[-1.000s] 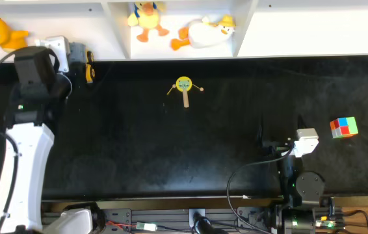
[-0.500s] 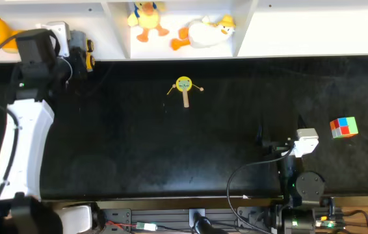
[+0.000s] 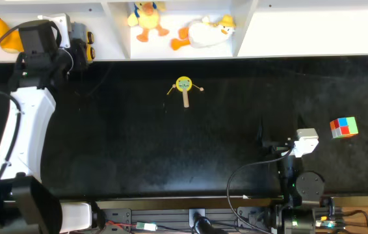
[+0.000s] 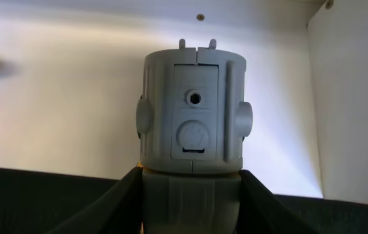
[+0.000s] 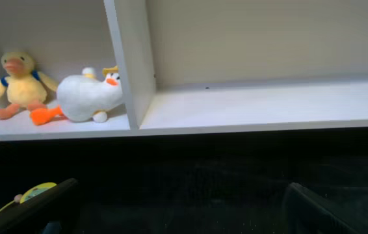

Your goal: Store Toys

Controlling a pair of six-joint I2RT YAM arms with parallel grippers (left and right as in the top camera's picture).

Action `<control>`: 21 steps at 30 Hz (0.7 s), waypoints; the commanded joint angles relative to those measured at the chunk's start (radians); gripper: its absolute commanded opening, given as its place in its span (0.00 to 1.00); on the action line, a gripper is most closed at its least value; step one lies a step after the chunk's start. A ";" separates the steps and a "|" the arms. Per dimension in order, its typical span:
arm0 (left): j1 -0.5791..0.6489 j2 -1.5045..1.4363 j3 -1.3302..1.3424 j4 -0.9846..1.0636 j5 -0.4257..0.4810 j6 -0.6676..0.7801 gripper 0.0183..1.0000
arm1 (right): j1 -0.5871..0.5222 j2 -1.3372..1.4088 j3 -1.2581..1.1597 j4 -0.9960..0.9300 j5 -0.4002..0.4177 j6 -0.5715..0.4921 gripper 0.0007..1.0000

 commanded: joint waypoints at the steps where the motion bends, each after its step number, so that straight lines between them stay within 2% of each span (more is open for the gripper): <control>1: -0.004 0.023 0.052 0.010 -0.009 0.002 0.36 | 0.004 -0.008 -0.013 0.004 -0.003 0.004 1.00; 21: -0.003 0.137 0.100 0.041 -0.016 -0.001 0.36 | 0.004 -0.008 -0.013 0.004 -0.003 0.004 1.00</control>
